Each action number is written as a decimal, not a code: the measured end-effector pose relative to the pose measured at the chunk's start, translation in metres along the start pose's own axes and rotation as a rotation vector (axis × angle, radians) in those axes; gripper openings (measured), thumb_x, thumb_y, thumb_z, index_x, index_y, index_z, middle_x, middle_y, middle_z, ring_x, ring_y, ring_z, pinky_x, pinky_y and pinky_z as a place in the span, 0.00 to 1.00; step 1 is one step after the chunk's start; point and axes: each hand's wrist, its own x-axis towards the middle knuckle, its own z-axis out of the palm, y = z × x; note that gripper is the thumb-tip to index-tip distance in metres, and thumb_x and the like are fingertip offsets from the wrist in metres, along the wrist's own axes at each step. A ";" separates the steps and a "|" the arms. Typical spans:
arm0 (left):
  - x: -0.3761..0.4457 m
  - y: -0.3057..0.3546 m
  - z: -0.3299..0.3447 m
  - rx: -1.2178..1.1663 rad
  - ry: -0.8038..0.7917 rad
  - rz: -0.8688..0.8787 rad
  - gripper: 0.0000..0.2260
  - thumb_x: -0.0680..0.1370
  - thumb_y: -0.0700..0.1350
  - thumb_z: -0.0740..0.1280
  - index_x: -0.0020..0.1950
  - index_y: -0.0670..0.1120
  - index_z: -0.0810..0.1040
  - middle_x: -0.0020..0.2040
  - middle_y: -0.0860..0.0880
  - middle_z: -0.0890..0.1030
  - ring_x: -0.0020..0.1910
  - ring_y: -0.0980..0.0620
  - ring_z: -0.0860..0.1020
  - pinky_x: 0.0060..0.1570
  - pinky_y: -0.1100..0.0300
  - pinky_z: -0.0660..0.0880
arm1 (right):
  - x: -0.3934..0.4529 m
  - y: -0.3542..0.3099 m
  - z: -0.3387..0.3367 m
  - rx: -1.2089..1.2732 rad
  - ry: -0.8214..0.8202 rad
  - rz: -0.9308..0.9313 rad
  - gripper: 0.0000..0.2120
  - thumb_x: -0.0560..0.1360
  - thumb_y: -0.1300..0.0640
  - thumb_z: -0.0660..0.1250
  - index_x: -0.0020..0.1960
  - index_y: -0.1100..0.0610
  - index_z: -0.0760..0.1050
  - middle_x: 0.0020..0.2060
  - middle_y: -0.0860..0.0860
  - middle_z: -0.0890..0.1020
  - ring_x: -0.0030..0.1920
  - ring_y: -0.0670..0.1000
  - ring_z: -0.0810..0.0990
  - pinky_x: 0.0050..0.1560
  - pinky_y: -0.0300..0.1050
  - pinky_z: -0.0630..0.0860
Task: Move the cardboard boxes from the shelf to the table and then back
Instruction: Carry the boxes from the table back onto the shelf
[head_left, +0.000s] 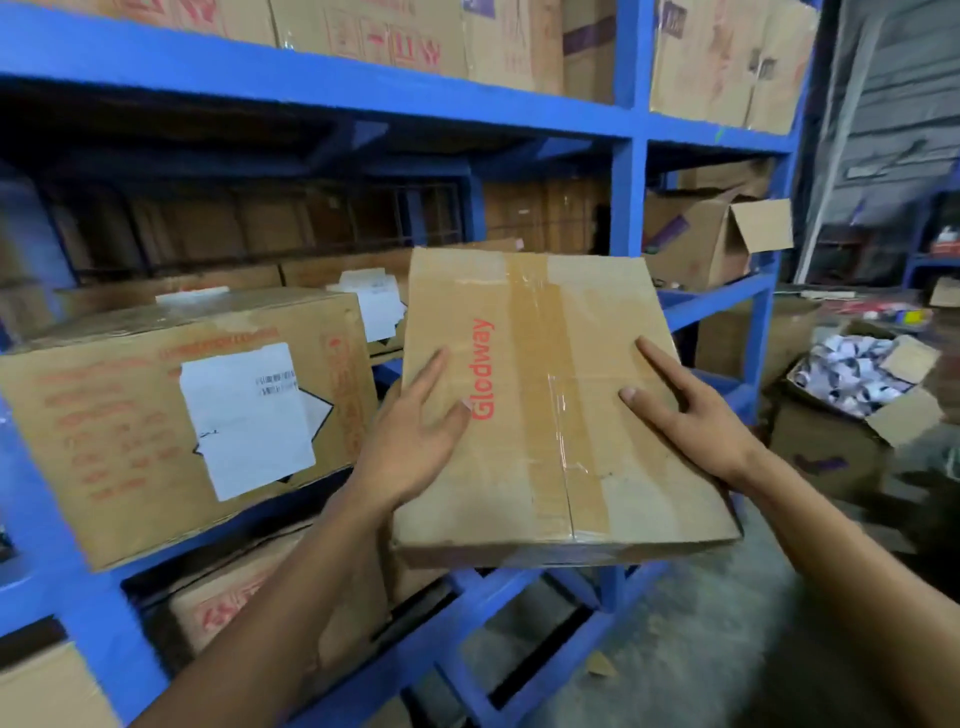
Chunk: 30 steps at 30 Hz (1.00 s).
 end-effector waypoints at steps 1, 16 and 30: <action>0.003 0.001 -0.002 0.007 0.015 -0.011 0.29 0.78 0.59 0.63 0.77 0.68 0.55 0.77 0.59 0.63 0.74 0.53 0.65 0.71 0.47 0.65 | 0.013 -0.001 0.001 0.013 -0.036 -0.005 0.32 0.74 0.39 0.69 0.75 0.33 0.61 0.67 0.38 0.70 0.60 0.40 0.75 0.52 0.34 0.72; 0.036 0.046 0.016 0.685 0.060 -0.016 0.30 0.76 0.72 0.50 0.77 0.67 0.50 0.81 0.51 0.41 0.79 0.41 0.40 0.75 0.39 0.41 | 0.185 -0.021 0.012 -0.106 -0.414 0.020 0.28 0.77 0.38 0.65 0.75 0.34 0.61 0.67 0.42 0.66 0.55 0.45 0.71 0.41 0.32 0.66; 0.085 0.083 0.027 1.147 0.181 -0.195 0.32 0.70 0.77 0.49 0.74 0.71 0.54 0.76 0.57 0.66 0.72 0.43 0.67 0.61 0.41 0.71 | 0.220 -0.027 -0.005 -0.244 -0.378 -0.336 0.20 0.75 0.31 0.61 0.60 0.39 0.80 0.62 0.43 0.80 0.61 0.50 0.76 0.57 0.47 0.71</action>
